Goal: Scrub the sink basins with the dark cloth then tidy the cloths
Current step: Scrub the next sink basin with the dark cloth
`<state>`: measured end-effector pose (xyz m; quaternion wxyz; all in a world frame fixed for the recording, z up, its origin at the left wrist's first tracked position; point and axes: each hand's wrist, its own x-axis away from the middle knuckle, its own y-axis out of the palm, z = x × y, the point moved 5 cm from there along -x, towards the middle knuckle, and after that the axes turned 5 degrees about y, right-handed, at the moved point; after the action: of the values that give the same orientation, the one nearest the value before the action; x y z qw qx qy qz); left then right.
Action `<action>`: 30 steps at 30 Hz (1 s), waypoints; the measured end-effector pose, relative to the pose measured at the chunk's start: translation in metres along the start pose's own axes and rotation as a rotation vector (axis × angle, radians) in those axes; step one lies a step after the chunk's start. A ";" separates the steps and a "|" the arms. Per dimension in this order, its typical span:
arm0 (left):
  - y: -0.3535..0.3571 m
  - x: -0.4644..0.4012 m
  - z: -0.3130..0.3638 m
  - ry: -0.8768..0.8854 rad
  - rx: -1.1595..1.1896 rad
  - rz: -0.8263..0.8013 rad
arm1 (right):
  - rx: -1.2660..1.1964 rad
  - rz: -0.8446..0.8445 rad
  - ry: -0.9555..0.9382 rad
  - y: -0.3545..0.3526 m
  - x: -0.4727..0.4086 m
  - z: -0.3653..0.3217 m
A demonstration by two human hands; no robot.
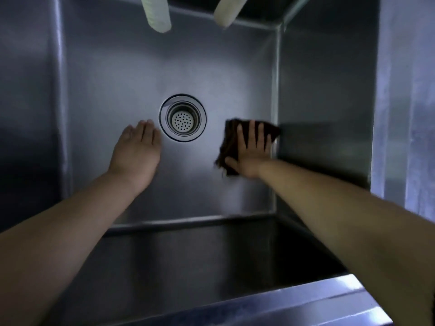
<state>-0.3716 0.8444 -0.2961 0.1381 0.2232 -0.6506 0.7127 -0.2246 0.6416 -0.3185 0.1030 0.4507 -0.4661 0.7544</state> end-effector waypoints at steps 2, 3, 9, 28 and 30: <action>-0.004 -0.007 -0.002 -0.023 -0.011 0.010 | -0.020 0.112 0.023 -0.041 -0.034 0.009; -0.004 -0.010 -0.003 -0.033 -0.022 0.017 | -0.028 0.158 0.029 -0.061 -0.050 0.012; -0.003 -0.022 -0.003 -0.040 -0.086 -0.057 | -0.053 0.294 0.046 -0.109 -0.092 0.016; -0.009 -0.029 -0.007 -0.082 -0.046 -0.200 | -0.003 0.649 -0.469 -0.041 -0.027 -0.111; -0.008 -0.029 -0.008 -0.081 -0.023 -0.215 | 0.042 0.654 -0.462 -0.047 -0.029 -0.121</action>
<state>-0.3435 0.8557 -0.3045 0.1899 0.3189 -0.6360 0.6765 -0.2520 0.7707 -0.3315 -0.2594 0.4383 -0.5804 0.6355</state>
